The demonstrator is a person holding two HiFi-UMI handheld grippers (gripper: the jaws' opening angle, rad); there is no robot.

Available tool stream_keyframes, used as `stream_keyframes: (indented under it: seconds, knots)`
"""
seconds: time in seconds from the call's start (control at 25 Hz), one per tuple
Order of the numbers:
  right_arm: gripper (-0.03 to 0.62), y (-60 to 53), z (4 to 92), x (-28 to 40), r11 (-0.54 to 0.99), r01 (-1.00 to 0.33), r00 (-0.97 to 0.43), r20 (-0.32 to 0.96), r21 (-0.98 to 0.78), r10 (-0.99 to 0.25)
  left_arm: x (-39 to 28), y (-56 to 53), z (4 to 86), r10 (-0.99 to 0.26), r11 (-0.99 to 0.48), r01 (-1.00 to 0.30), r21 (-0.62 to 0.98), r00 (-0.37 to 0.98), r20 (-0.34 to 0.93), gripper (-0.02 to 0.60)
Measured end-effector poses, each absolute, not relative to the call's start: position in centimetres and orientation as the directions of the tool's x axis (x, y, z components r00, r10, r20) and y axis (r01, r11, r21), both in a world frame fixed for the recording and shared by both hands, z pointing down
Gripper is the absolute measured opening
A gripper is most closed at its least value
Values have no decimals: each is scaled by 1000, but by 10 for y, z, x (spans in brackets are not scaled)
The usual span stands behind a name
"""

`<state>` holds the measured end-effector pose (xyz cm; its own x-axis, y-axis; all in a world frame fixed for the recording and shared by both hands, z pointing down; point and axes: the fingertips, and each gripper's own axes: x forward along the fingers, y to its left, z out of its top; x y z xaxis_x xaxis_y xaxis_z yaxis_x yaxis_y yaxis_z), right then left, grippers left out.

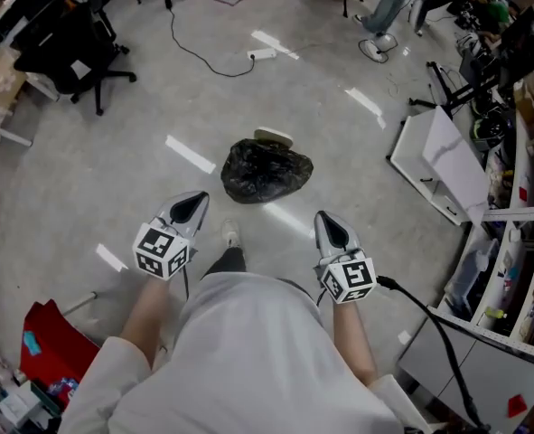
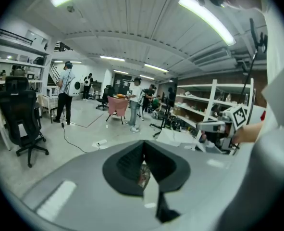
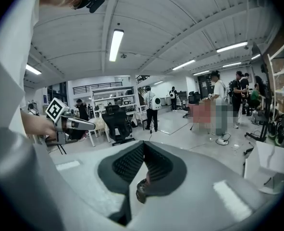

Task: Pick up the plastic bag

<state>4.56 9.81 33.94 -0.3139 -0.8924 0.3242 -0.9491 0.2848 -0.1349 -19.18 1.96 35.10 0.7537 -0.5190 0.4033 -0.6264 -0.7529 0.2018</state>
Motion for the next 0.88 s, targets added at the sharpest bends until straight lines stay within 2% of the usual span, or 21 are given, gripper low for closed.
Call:
stream_keyframes:
  seconds: [0.52, 0.88]
  knots:
    - [2, 35, 364, 37, 250, -959, -281, 386, -129, -878, -199, -45, 384, -453, -773, -589, 235, 772, 447, 5]
    - [2, 2, 398, 67, 342, -928, -373, 431, -150, -822, -162, -67, 415, -471, -732, -637, 242, 730, 496, 5]
